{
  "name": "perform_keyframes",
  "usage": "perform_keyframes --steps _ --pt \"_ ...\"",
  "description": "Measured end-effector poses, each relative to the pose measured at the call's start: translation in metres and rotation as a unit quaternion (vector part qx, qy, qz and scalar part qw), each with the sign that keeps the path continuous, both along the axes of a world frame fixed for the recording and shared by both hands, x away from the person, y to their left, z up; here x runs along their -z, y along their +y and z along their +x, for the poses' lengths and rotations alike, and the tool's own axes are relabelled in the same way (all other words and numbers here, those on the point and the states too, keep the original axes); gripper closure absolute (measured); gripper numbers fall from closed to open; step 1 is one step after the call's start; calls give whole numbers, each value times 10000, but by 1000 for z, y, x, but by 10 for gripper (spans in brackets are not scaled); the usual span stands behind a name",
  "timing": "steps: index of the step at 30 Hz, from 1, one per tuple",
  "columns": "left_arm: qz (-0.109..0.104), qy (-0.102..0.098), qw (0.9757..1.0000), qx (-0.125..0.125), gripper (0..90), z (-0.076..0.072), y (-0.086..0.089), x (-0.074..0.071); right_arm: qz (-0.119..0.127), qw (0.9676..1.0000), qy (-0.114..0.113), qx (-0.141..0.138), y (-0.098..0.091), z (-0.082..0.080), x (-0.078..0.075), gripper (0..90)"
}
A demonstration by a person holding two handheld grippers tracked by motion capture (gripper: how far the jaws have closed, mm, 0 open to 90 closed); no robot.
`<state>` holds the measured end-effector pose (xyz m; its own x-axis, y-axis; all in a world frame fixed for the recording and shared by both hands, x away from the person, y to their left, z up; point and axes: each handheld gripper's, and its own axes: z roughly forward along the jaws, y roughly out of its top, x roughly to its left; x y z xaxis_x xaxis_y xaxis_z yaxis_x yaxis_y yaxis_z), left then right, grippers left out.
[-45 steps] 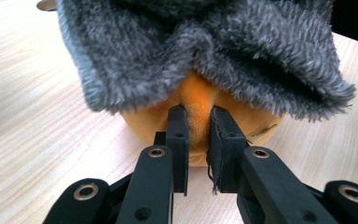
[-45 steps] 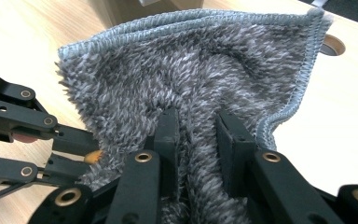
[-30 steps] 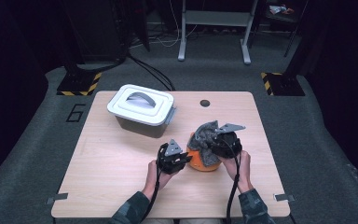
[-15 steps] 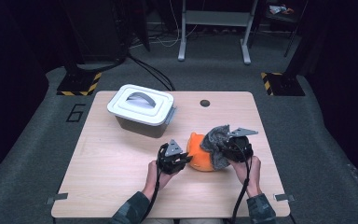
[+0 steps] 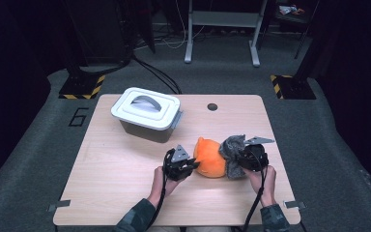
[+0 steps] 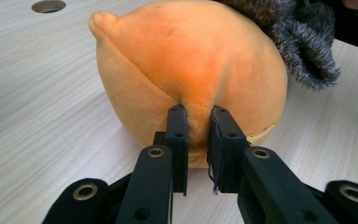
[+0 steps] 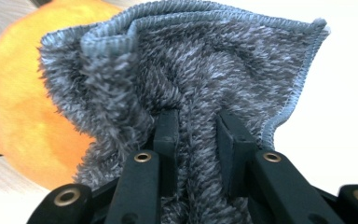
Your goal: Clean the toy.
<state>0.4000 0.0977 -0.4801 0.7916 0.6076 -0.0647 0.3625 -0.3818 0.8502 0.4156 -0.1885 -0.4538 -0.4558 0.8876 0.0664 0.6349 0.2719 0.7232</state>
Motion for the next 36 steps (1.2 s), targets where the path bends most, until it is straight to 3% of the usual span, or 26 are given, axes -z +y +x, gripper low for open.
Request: perform_keyframes --steps 6,7,19,22,29,36 --pt "-10 4 10000 -9 790 0 0 0 -44 9998 174 129 -7 3 12 717" --pt "-14 7 10000 -9 790 0 0 0 -4 9994 255 250 -6 3 13 717" --pt "-34 -31 10000 -35 789 -1 1 1 -109 9977 564 367 -8 10 40 721" --pt "-44 -56 10000 -39 789 -1 0 1 -161 9979 505 375 -10 10 40 723" --pt "-35 -78 10000 -17 789 -2 1 0 -140 9985 216 490 -22 4 19 730" --pt "-19 -86 10000 -6 788 -2 0 -1 8 9992 -201 350 -24 -4 -22 730"
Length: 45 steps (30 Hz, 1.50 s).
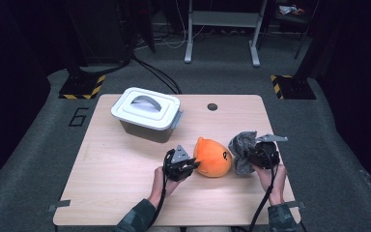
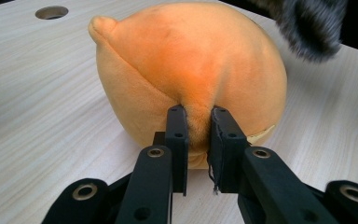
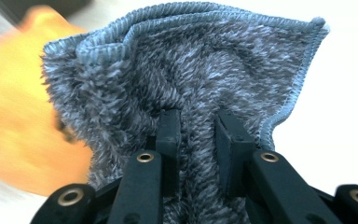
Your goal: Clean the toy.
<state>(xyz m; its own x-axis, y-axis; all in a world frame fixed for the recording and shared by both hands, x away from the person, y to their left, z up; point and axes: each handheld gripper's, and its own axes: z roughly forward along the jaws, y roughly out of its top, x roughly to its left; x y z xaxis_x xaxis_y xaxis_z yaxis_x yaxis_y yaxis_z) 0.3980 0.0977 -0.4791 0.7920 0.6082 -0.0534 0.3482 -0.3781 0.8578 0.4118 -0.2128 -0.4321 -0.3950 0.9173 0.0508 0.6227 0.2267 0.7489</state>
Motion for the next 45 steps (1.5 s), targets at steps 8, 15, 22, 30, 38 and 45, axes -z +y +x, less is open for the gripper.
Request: perform_keyframes --steps 8,15,22,30,38,45 --pt "-19 -46 10000 6 785 0 -1 -1 159 9975 -191 -654 42 -1 -37 728" --pt "-15 -105 9999 62 785 -1 -3 -3 -41 9932 -80 -1161 90 13 -37 727" --pt "-38 -135 9998 136 786 -2 -6 -4 -159 9905 37 -1367 114 20 -28 727" --pt "-46 -104 9999 104 787 -1 -6 -3 -262 9901 -16 -1381 116 21 -21 727" --pt "-68 -83 9999 115 787 -1 -6 -3 -253 9912 -37 -1297 110 16 -23 726" --pt "-86 -77 9999 109 787 -1 -6 -2 -225 9931 -28 -1154 98 10 -21 724"
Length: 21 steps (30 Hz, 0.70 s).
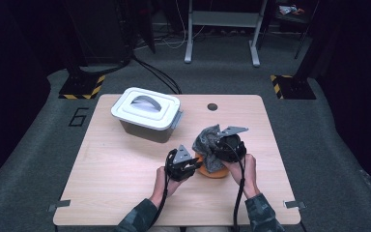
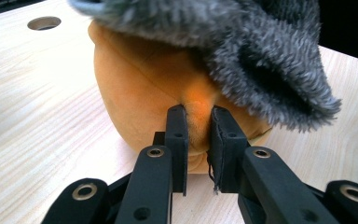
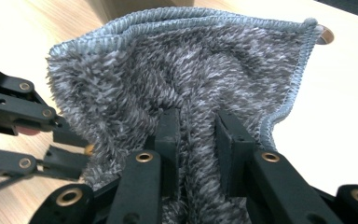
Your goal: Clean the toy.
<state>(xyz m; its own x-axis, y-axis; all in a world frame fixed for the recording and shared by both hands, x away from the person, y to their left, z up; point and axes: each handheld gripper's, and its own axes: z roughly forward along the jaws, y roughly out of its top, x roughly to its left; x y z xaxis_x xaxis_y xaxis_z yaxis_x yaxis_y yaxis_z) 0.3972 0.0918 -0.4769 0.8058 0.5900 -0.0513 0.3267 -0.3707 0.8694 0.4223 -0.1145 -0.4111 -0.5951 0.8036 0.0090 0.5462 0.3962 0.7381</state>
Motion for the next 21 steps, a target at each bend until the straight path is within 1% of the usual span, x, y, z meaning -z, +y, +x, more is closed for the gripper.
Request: perform_keyframes --steps 2,4,10,12,13,14,15,21 --pt "-1 1 10000 0 787 0 0 0 -6 10000 18 34 -5 -1 0 724" --pt "-5 6 10000 -3 787 0 0 0 -18 10000 -32 27 -9 -2 1 724" --pt "-25 6 10000 -18 787 0 0 0 55 9998 20 194 -23 -5 5 723" --pt "-27 8 10000 -19 786 0 0 1 29 9998 11 198 -28 -5 6 723" --pt "-27 7 10000 -19 786 0 0 1 86 9996 33 271 -30 -6 7 723" --pt "-30 4 10000 -22 786 0 0 1 43 9997 -1 249 -32 -5 7 723" --pt "-31 7 10000 -25 786 0 0 1 59 9995 31 316 -34 -6 8 723" --pt "-36 35 10000 -16 786 1 2 2 47 9987 84 504 -48 -7 16 723"
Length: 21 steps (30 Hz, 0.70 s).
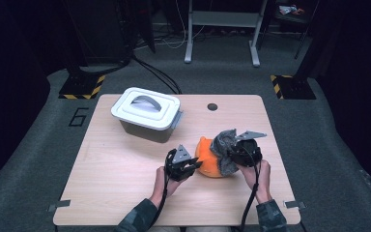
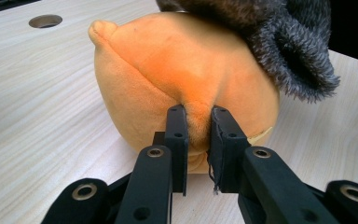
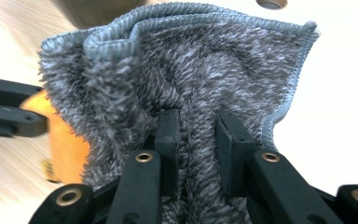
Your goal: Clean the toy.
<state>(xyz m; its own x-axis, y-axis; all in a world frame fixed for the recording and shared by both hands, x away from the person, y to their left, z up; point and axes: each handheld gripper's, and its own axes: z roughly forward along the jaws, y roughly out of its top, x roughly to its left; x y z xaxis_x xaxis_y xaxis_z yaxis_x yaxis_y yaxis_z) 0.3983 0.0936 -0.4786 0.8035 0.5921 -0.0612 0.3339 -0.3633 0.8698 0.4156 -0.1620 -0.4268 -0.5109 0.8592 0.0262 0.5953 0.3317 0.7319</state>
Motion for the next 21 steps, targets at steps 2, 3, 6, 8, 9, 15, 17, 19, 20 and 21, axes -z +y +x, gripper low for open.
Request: perform_keyframes --steps 2,3,6,8,9,15,17,19,20,21 --pt "3 -9 10000 -8 786 0 0 0 6 10000 40 70 -6 0 4 723" --pt "4 -9 10000 -8 786 0 0 0 78 9999 68 135 -7 0 6 723" --pt "9 -14 10000 -4 786 0 0 0 116 9996 126 210 -14 0 11 723" --pt "10 -14 10000 -4 786 0 0 0 163 9993 182 295 -18 0 15 723" --pt "10 -16 10000 -7 786 0 0 0 167 9991 197 325 -20 0 16 723" --pt "2 -22 10000 -10 786 -1 -1 0 227 9983 324 430 -30 2 28 724" --pt "0 -18 10000 -15 786 -1 -1 0 207 9983 307 443 -32 3 31 723" --pt "8 -29 10000 -18 786 -1 -1 0 209 9980 345 484 -34 4 34 723" --pt "11 -31 10000 -18 786 -1 -1 0 241 9972 419 564 -34 3 35 723" --pt "14 -34 10000 -19 786 -1 -1 1 191 9976 404 526 -36 4 38 724"
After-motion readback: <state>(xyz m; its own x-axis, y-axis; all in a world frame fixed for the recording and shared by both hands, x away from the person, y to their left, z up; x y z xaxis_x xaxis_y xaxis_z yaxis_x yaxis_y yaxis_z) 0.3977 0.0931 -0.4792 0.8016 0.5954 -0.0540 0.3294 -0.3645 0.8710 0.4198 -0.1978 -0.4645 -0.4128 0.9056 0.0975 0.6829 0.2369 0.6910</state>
